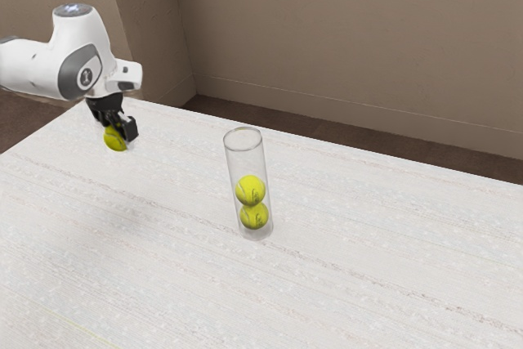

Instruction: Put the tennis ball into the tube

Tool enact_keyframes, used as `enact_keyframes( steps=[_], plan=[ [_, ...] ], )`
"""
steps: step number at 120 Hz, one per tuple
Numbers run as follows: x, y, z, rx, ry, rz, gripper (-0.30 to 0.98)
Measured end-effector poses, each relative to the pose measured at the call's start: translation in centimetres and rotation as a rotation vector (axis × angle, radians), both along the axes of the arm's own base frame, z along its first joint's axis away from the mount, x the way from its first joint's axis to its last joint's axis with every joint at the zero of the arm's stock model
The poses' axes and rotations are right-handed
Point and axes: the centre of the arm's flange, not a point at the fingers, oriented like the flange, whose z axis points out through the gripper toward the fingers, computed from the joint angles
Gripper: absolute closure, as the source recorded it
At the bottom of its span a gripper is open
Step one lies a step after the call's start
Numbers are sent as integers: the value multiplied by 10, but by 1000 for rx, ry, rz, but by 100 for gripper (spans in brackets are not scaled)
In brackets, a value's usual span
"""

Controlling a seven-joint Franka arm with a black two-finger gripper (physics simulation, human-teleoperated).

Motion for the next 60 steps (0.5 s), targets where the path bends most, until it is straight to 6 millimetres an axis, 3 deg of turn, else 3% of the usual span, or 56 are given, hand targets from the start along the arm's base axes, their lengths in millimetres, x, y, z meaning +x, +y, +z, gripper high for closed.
enact_keyframes(
  steps=[11, 23, 35, 60],
  plan=[
    [4, -5, 33, 42, -16, 1, 48],
    [9, -18, 51, 75, -15, -10, 47],
    [20, -59, 66, 112, -25, -69, 47],
    [30, -131, 76, 159, -37, -160, 47]
  ],
)
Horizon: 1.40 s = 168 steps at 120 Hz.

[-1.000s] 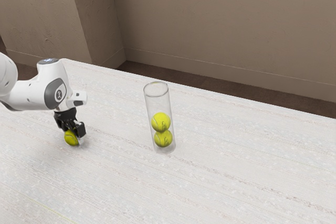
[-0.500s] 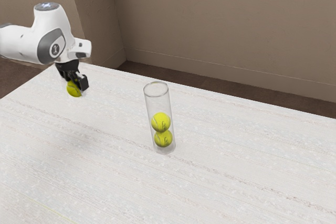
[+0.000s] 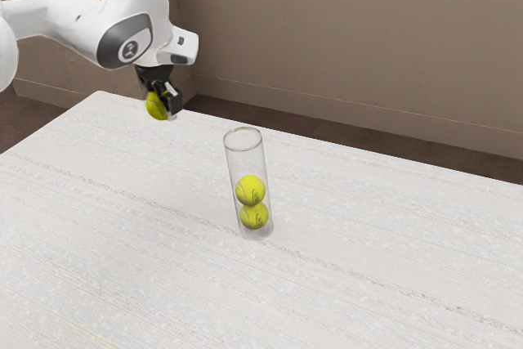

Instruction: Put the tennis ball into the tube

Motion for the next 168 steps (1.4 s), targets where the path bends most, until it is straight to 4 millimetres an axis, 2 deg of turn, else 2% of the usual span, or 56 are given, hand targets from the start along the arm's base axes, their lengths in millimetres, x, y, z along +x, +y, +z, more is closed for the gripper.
enact_keyframes(
  steps=[20, 40, 56, 68, 87, 102, 117, 125, 153, 168],
  plan=[
    [7, -39, 17, 36, -39, -45, 47],
    [17, -47, 29, 66, -80, -47, 46],
    [36, -55, 25, 73, -98, -57, 46],
    [47, -63, 13, 69, -96, -69, 47],
    [54, -103, 7, 53, -106, -131, 46],
    [53, -126, 4, 51, -109, -162, 46],
    [48, -162, 3, 58, -115, -204, 47],
    [44, -174, 1, 58, -113, -213, 47],
    [34, -177, -15, 33, -73, -156, 47],
    [24, -192, -10, 25, -66, -136, 48]
  ],
)
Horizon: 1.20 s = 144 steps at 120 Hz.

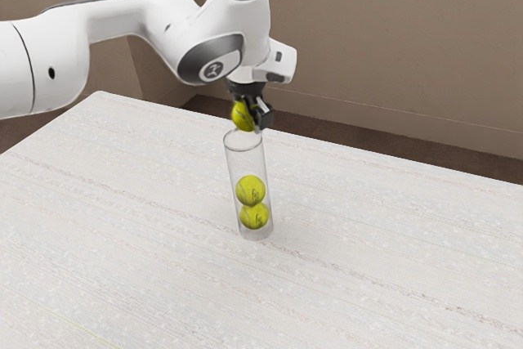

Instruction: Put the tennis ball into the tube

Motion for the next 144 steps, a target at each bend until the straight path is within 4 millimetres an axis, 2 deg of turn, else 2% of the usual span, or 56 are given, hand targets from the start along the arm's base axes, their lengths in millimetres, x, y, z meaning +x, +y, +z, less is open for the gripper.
enact_keyframes(
  steps=[20, 39, 60, 86, 98, 107, 115, 119, 123, 126, 130, 133, 135, 139, 144],
  plan=[
    [-15, -12, 17, 4, 0, 37, 48],
    [-19, 4, 11, -10, 45, 128, 47],
    [-26, 3, 8, -22, 75, 187, 47],
    [-28, 1, 9, -32, 87, 217, 22],
    [-32, -15, 15, -4, 66, 184, 13],
    [-36, -29, 42, 30, 2, 147, 9],
    [-41, -27, 80, 45, -65, 138, 7],
    [-41, -11, 100, 23, -72, 170, 6],
    [-37, 30, 118, -13, -65, 247, 5],
    [-33, 82, 125, -50, -46, 333, 5],
    [-33, 161, 122, -97, -3, 463, 4],
    [-42, 213, 116, -127, 30, 546, 4],
    [-52, 239, 115, -143, 45, 589, 3],
    [-70, 270, 118, -161, 62, 646, 3],
    [-84, 289, 119, -170, 79, 682, 2]
  ],
)
